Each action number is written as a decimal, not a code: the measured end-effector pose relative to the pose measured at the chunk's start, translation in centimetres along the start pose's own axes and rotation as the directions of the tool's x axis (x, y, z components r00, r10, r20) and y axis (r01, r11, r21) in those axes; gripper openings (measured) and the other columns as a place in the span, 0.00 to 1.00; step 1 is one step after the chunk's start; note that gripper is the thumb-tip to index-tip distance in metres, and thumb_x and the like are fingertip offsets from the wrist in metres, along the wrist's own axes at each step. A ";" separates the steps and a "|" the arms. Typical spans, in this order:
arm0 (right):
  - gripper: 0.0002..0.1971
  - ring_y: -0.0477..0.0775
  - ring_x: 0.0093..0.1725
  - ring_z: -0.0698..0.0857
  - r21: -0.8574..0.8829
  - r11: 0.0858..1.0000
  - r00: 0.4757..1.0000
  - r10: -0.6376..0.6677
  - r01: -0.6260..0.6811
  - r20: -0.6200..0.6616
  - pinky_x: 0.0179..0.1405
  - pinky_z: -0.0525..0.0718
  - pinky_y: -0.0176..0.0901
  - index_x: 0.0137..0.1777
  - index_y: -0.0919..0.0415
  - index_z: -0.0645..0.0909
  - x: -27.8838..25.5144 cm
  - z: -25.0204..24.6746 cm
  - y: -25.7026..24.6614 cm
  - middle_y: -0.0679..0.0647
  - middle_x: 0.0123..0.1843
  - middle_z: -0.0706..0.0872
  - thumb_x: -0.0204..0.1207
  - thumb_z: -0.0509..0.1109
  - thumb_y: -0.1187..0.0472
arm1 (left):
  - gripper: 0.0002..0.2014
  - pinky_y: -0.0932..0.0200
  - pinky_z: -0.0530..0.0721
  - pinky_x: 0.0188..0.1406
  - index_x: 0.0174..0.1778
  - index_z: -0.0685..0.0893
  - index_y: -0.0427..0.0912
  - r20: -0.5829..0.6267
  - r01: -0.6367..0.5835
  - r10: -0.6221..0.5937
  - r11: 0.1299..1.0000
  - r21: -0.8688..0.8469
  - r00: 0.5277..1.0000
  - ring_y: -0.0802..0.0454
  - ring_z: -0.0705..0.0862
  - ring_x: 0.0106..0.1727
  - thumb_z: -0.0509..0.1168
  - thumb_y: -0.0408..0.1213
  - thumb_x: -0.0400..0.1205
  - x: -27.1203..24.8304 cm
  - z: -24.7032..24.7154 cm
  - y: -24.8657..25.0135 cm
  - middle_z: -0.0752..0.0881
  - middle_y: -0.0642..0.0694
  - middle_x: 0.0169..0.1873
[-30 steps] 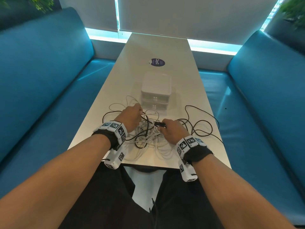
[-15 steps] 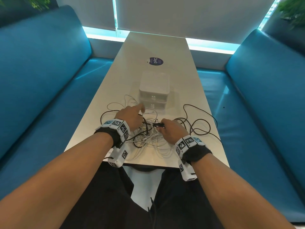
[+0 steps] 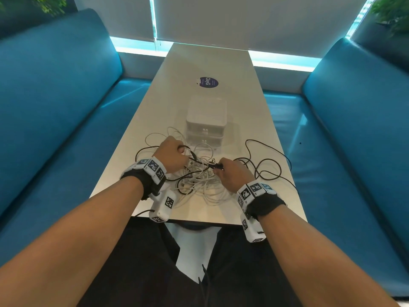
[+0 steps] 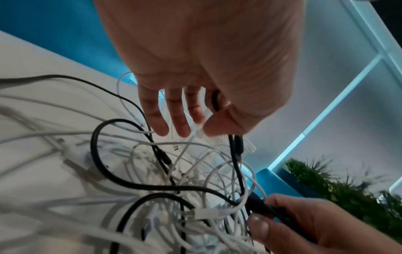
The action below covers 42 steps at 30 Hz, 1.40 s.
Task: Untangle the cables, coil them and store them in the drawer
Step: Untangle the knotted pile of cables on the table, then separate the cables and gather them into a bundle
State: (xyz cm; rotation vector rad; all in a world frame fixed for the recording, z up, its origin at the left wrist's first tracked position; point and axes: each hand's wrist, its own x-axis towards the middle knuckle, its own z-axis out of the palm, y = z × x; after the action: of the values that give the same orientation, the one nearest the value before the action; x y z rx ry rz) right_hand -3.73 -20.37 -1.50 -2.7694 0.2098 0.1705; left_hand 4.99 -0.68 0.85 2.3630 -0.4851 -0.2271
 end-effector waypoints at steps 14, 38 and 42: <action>0.14 0.58 0.44 0.84 -0.037 0.999 1.000 0.003 -0.002 0.010 0.47 0.87 0.54 0.57 0.56 0.79 0.1 0.1 0.2 0.55 0.47 0.84 0.85 0.61 0.46 | 0.16 0.42 0.80 0.53 0.66 0.70 0.35 -0.055 0.130 -0.119 0.823 0.553 0.991 0.34 0.81 0.57 0.61 0.34 0.83 -0.4 -0.6 -2.0 0.79 0.34 0.59; 0.09 0.61 0.54 0.86 -0.189 0.904 0.921 0.360 -0.384 -0.150 0.44 0.77 0.49 0.58 0.59 0.79 -1.0 -2.4 5.8 0.57 0.54 0.86 0.84 0.60 0.59 | 0.23 0.43 0.71 0.65 0.64 0.73 0.45 0.122 -0.167 0.115 0.753 0.637 0.986 0.41 0.77 0.64 0.64 0.51 0.77 -0.3 4.4 -0.4 0.80 0.44 0.62; 0.10 0.62 0.55 0.87 -0.215 0.861 0.886 0.432 -0.460 -0.168 0.47 0.79 0.49 0.57 0.61 0.81 -1.9 -3.4 7.4 0.58 0.56 0.87 0.82 0.61 0.63 | 0.28 0.43 0.71 0.66 0.70 0.70 0.41 -0.014 -0.009 0.026 0.736 0.677 1.000 0.39 0.76 0.66 0.68 0.45 0.75 -0.4 4.1 -0.3 0.77 0.41 0.65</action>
State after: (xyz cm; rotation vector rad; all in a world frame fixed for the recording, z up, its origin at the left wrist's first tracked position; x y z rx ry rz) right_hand -6.54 -28.16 -0.61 -2.9320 0.9267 0.1631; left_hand 3.53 -2.83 -2.36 3.0725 -0.6635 -0.0001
